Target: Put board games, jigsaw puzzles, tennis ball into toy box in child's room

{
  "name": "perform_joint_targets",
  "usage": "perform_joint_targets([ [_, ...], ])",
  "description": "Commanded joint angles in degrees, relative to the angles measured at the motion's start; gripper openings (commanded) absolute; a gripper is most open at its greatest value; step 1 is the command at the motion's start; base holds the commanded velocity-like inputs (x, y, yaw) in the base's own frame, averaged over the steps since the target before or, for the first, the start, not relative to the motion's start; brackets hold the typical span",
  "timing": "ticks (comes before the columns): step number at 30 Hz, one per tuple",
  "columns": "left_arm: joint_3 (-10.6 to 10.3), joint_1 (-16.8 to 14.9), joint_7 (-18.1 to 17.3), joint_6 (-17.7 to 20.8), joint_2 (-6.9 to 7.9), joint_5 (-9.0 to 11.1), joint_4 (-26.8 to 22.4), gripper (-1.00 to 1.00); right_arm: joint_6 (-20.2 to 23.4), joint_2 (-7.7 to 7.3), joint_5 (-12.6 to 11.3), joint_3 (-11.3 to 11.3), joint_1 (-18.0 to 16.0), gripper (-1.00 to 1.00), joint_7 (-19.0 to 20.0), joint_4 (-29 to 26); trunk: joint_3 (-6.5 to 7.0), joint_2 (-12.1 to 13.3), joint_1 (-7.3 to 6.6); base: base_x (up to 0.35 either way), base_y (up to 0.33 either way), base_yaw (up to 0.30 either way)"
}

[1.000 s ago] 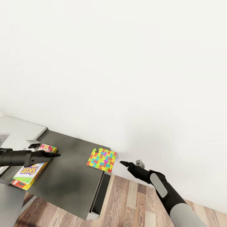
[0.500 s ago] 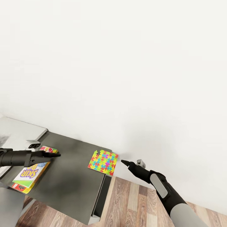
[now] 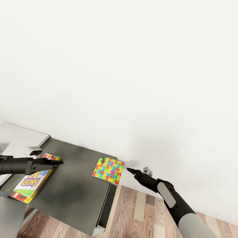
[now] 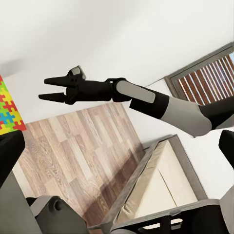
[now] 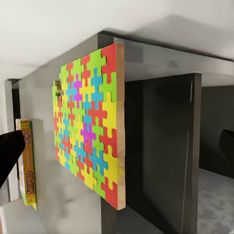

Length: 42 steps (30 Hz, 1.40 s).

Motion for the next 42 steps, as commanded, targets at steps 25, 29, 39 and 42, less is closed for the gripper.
perform_joint_targets([
  [25,-0.1,-0.1,-0.1,0.7,0.31,0.3,0.0,1.00,-0.1,0.77,0.0,0.5,0.0,1.00,-0.1,-0.2,-1.00,-2.1,1.13,0.000,0.000,0.000],
  [29,-0.1,-0.1,-0.1,0.7,0.33,0.3,0.0,1.00,-0.3,0.86,0.0,0.4,0.0,1.00,-0.3,-0.2,-1.71,-3.7,2.01,0.000,0.000,0.000],
  [39,0.0,-0.1,-0.1,0.7,0.33,0.2,0.1,1.00,-0.6,1.38,-0.1,0.4,0.0,1.00,-0.4,-0.3,-3.51,-7.7,4.21,0.000,0.000,0.000],
  [42,0.0,-0.1,-0.1,0.7,0.28,0.2,0.1,1.00,-0.4,1.39,-0.5,0.2,0.0,1.00,-0.2,-0.3,-4.05,-8.9,4.86,0.000,0.000,0.000],
])
